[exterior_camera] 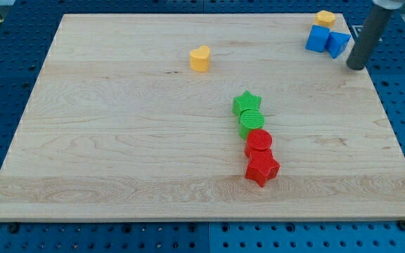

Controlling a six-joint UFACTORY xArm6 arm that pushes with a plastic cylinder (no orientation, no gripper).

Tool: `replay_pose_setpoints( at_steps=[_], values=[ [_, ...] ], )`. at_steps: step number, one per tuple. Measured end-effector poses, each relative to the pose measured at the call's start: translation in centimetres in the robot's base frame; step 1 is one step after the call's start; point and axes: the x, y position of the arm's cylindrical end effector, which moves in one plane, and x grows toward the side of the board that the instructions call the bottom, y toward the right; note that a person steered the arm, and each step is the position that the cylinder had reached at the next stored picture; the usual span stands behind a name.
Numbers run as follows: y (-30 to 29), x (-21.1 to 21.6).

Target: Move the bliue blocks into the yellow hexagon

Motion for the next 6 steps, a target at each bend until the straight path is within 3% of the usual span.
replay_pose_setpoints(
  at_steps=[4,6],
  values=[
    [-3.7,-7.7],
    [0.4,-4.3]
  ],
)
